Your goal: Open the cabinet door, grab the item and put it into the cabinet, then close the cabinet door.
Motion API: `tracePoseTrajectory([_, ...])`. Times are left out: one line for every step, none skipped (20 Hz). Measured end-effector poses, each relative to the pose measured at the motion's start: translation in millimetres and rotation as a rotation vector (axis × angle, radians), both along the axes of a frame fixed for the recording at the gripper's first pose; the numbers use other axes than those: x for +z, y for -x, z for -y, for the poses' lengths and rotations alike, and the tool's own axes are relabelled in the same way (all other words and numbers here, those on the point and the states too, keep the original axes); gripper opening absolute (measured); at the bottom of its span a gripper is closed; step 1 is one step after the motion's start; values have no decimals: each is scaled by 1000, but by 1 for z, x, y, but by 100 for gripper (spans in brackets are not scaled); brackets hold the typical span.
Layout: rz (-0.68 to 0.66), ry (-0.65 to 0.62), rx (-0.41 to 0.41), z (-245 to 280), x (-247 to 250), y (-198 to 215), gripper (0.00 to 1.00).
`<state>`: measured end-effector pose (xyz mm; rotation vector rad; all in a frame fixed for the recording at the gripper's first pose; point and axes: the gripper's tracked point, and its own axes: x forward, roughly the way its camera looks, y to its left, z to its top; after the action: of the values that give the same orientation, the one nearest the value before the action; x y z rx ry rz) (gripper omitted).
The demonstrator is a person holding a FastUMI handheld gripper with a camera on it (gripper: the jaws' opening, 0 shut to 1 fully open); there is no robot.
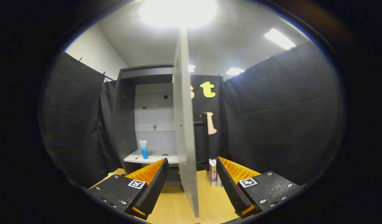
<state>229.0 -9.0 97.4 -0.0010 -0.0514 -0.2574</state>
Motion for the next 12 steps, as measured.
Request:
tracePoseTrajectory([12,-1,-50,18,5,1,93])
tracePoseTrajectory([16,-6,-93,32,9,3,94])
tracePoseTrajectory([16,-18,-125,45,10,3,94])
tracePoseTrajectory([13,-29,-150,57,11,1,93])
tracePoseTrajectory([15,-33,-178,67,12,-3,94])
tracePoseTrajectory([13,-30,-203,78,14,-8,94])
tracePoseTrajectory([13,-25,-223,88,16,-15,94])
tracePoseTrajectory([8,-22,-235,95,18,-23,94])
tracePoseTrajectory([-3,-19,-242,100,17,-34,94])
tracePoseTrajectory([-11,-21,-252,104,15,-44,94])
tracePoseTrajectory([-25,-27,-253,106,11,-54,94])
tracePoseTrajectory([-46,-36,-238,101,5,-63,94])
